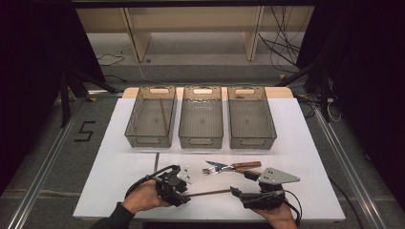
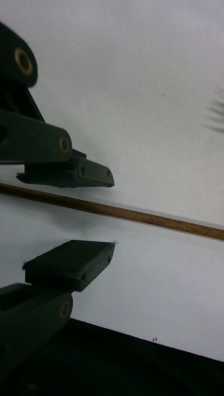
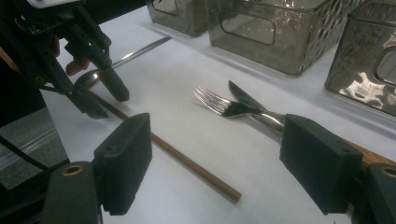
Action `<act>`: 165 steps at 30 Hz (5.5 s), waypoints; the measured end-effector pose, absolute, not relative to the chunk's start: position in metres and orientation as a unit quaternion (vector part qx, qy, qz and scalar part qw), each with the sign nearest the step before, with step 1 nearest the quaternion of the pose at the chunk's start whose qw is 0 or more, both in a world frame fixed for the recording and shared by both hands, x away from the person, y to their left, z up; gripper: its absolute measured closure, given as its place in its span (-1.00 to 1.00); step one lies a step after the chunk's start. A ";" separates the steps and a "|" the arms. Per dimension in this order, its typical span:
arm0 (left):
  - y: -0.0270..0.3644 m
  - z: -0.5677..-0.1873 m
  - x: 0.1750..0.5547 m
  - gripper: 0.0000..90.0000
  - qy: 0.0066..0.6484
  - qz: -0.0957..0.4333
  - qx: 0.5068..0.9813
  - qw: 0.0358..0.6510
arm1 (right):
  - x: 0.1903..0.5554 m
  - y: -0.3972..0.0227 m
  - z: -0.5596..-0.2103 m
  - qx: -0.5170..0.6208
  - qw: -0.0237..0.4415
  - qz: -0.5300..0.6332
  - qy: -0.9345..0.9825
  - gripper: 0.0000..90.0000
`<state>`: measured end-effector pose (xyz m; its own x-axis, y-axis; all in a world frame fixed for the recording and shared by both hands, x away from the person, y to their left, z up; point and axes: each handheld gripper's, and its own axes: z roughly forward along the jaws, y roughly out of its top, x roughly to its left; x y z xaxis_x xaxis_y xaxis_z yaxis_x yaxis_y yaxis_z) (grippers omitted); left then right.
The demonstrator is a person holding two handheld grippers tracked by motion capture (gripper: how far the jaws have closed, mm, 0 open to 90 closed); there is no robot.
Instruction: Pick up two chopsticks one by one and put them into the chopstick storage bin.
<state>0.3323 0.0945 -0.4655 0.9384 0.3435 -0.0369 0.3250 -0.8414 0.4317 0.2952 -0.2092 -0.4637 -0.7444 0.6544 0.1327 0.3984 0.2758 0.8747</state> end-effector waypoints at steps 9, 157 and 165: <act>0.086 -0.469 0.330 0.64 0.161 0.031 0.966 0.198 | 0.296 -0.208 -0.464 0.334 0.126 0.498 0.790 -0.42; 0.230 -0.381 0.529 -0.18 0.539 0.150 0.773 0.298 | 0.291 -0.225 -0.463 0.352 0.134 0.513 0.771 -0.41; 0.220 -0.371 0.491 -0.43 0.524 0.136 0.770 0.339 | 0.290 -0.225 -0.463 0.352 0.136 0.514 0.771 -0.41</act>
